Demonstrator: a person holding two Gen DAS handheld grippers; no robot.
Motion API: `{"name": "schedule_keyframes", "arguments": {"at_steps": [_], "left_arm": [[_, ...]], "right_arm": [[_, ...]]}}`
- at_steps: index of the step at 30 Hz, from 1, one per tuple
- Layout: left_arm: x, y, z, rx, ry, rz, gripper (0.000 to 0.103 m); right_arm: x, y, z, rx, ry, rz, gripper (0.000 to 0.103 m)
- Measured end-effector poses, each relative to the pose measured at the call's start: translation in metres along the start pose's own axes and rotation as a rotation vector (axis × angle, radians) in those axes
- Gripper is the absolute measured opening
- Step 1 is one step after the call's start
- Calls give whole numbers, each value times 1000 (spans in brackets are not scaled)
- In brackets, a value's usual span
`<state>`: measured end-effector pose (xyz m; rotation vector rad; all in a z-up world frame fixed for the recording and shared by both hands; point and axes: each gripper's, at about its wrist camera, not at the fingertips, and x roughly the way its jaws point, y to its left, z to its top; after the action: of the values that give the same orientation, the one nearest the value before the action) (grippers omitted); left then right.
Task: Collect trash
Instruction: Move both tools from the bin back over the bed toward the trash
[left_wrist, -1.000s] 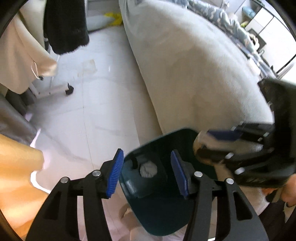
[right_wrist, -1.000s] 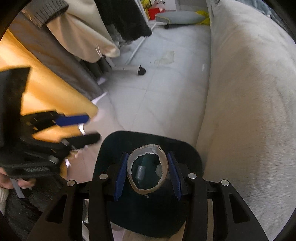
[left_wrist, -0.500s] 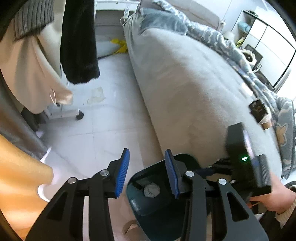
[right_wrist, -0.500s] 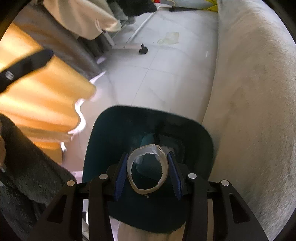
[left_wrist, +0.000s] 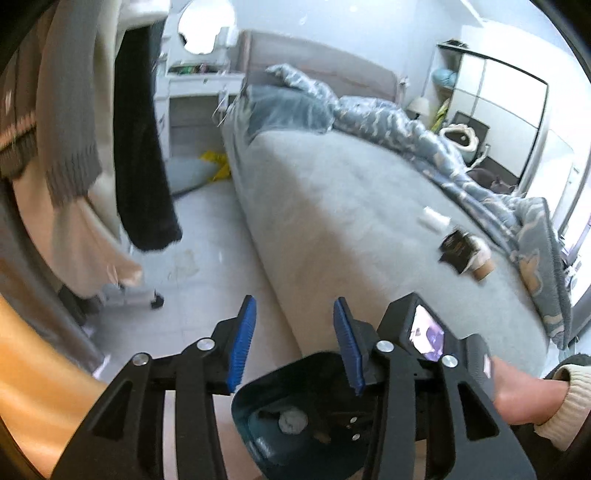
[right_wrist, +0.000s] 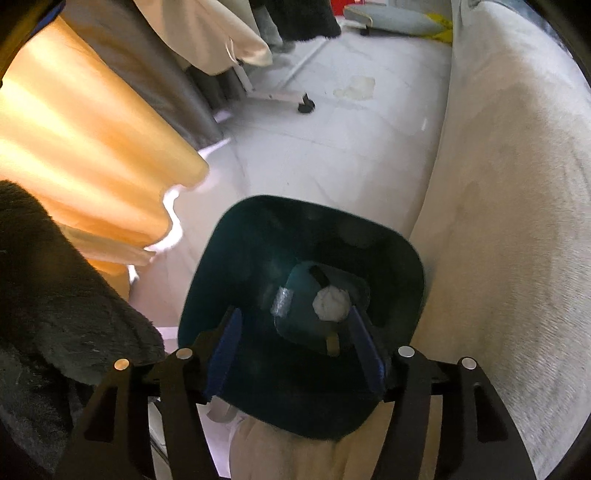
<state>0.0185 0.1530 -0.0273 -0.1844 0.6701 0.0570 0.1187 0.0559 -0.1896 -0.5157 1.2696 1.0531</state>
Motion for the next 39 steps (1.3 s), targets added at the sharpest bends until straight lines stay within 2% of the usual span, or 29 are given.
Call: {"name": "schedule_keyframes", "arguments": {"at_steps": [5, 8, 14, 18, 28, 33, 39], "left_arm": [[-11, -20, 15, 45, -41, -25, 57], [-12, -32, 22, 63, -67, -29, 59], [-6, -45, 32, 87, -90, -26, 70], [9, -46, 27, 49, -64, -32, 71], [31, -68, 30, 51, -51, -58, 76], [42, -85, 28, 75, -26, -90, 78], [54, -96, 31, 55, -12, -118, 78]], "right_arm": [[-27, -2, -9, -10, -75, -2, 63], [-51, -10, -13, 6, -142, -12, 70], [-89, -28, -28, 34, -243, -56, 71], [-103, -39, -38, 53, -282, -70, 71], [-148, -69, -61, 114, -391, -112, 72], [-158, -80, -69, 130, -414, -129, 72], [-164, -91, -72, 150, -439, -154, 72]]}}
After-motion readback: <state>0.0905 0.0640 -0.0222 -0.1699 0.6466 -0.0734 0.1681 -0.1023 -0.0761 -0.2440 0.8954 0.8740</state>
